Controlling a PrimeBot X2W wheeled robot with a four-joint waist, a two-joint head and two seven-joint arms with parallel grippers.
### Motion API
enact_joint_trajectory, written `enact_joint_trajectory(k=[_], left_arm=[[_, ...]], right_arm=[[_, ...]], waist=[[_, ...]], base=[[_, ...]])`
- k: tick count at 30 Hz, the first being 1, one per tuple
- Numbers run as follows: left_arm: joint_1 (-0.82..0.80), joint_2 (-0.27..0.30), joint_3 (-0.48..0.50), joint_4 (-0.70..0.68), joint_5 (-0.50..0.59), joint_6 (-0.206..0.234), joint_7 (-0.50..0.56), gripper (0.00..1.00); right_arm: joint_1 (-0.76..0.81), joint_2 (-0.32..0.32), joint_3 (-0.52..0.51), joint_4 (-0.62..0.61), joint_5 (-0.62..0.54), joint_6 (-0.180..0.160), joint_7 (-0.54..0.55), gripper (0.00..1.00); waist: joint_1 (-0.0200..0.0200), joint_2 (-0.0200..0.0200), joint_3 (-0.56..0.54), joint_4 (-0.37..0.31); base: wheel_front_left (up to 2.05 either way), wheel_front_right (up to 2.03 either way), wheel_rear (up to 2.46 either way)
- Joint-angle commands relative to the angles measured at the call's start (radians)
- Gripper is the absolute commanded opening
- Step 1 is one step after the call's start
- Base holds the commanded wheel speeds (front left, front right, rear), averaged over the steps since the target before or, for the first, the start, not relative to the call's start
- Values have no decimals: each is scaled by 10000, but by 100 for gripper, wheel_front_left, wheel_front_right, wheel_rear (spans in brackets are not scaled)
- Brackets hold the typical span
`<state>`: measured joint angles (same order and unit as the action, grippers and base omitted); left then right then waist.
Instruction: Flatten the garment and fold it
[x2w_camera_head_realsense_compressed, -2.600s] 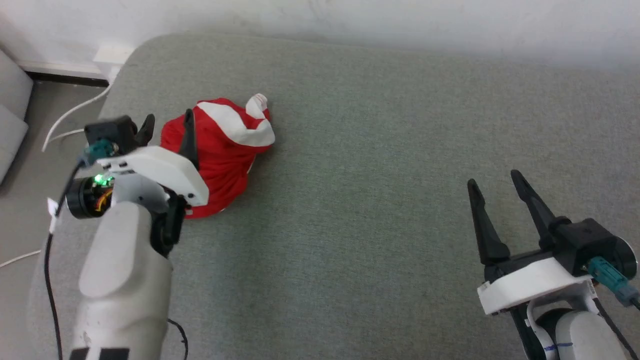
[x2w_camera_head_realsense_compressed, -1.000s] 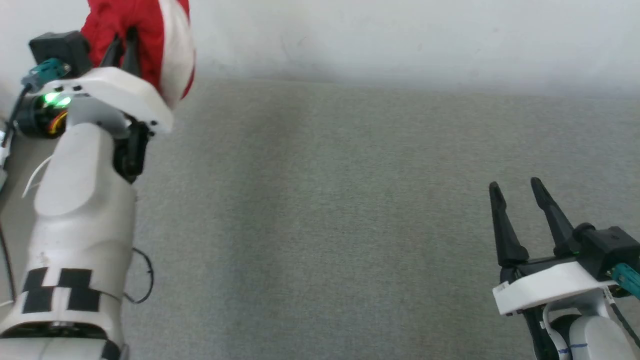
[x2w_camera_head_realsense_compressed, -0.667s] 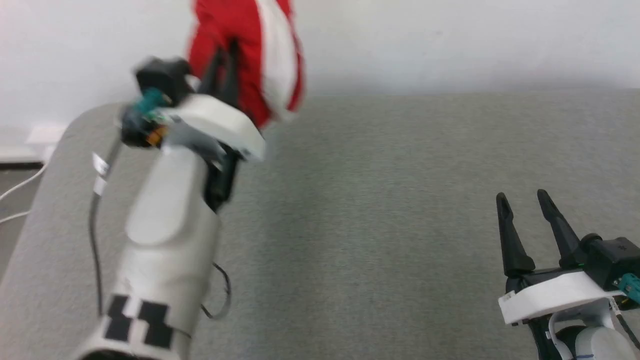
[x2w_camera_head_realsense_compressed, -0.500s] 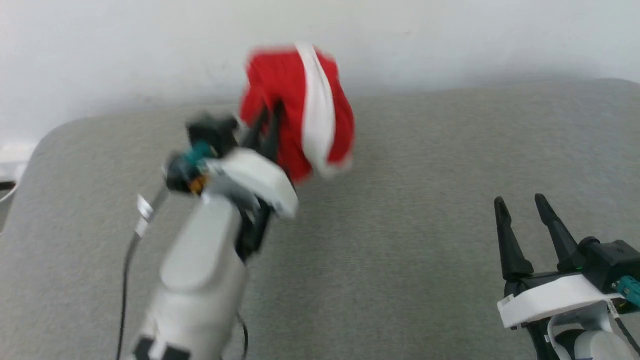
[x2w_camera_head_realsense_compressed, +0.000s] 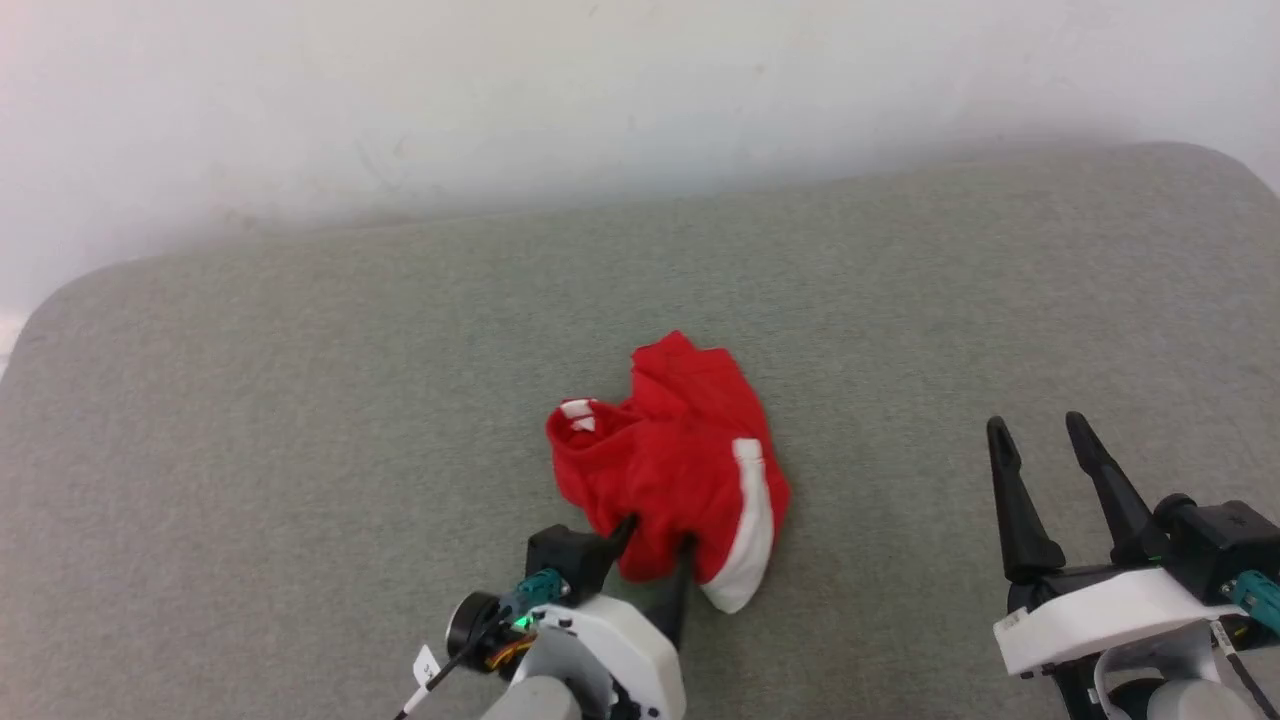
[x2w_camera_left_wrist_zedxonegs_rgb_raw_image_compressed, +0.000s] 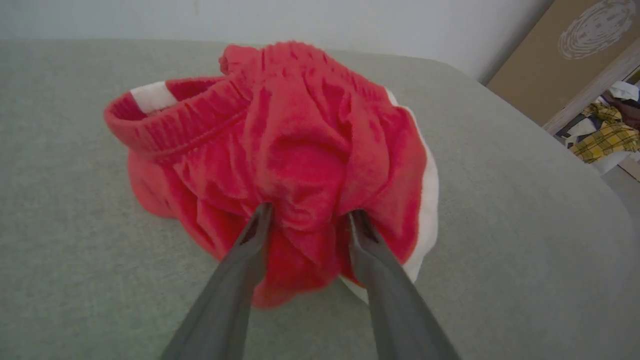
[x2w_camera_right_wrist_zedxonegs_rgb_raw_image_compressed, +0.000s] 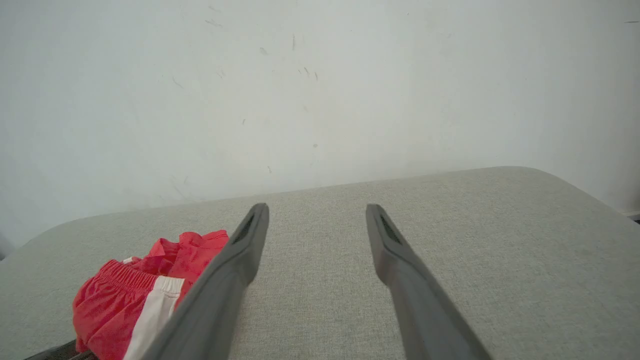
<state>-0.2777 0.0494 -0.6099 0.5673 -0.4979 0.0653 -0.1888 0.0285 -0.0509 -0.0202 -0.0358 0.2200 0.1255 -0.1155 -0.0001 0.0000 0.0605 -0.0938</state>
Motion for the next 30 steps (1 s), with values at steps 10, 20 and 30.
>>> enact_joint_trajectory(k=[10, 20, 30], left_arm=[[121, 130, 497, -2805, 979, 420, -722, 100], [1143, 966, 2312, -4156, 1459, 1323, -728, 100], [1906, 1935, 3220, -4249, 1255, 1482, -632, 100]], right_arm=[[270, 7, -61, -161, -32, 52, 66, 100], [513, 7, -57, -336, -82, 52, 250, 100], [553, 7, -45, -190, -141, 52, 956, 100]], waist=[[1, 0, -273, 767], [1, 0, -438, 1054], [1, 0, -433, 1260]], base=[[0, 0, 0], [0, 0, 0], [0, 0, 0]])
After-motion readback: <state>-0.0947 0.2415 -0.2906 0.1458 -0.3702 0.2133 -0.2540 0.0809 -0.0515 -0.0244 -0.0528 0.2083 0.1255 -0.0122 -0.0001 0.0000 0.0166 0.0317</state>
